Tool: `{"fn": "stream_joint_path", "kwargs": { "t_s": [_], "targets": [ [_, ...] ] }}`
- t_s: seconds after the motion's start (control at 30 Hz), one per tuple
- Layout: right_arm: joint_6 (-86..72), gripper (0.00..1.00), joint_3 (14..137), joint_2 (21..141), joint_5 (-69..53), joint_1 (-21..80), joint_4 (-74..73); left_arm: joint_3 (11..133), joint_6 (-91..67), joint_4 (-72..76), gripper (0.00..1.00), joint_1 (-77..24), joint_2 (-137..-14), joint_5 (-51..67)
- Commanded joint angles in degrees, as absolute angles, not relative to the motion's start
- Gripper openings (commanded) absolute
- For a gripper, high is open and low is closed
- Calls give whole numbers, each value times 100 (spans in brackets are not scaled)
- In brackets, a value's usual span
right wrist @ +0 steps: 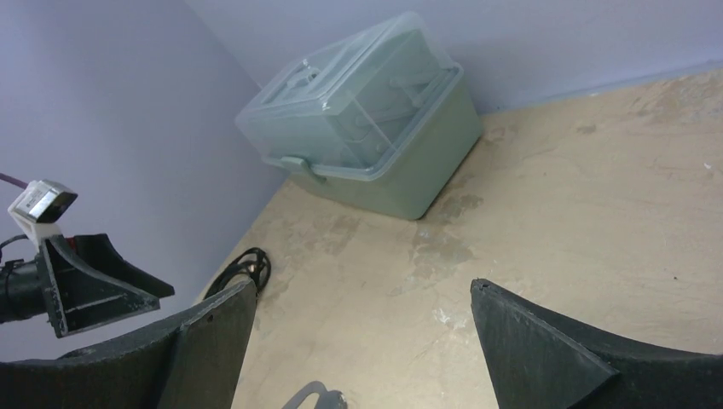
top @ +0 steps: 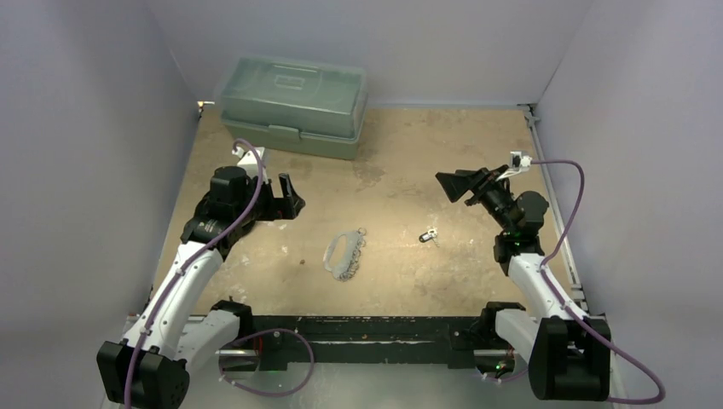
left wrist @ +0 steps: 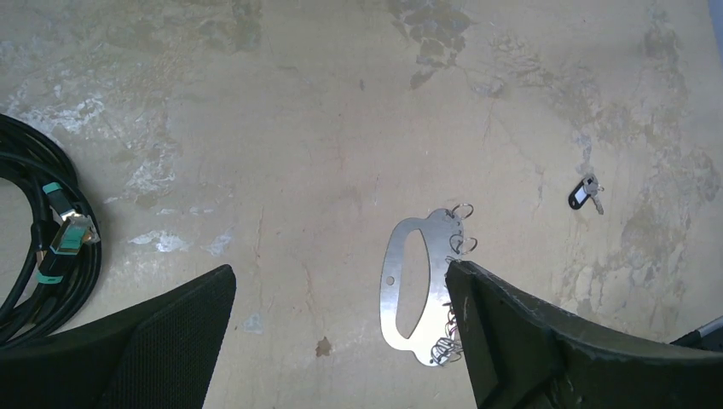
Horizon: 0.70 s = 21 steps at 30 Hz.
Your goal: Put the keys on the keyring
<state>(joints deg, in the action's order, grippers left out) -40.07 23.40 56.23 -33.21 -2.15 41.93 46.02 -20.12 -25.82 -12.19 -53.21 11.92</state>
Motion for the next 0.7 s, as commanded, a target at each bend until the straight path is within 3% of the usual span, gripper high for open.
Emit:
{"fn": "stream_joint_path", "kwargs": {
  "t_s": [0.0,0.5,0.67],
  "targets": [
    [-3834,99,2667,5703,-3586,-176,4181,4647,-1925,-2445,95,-1239,-5199,1124],
    [-3629,99,2694,6003,-3219,-104,3877,4632,-1940,-2437,94,-1239,-5139,1083],
    [-3280,99,3250,6234,-2676,114,2532,4721,-2202,-2616,88,-1325,-5410,507]
  ]
}}
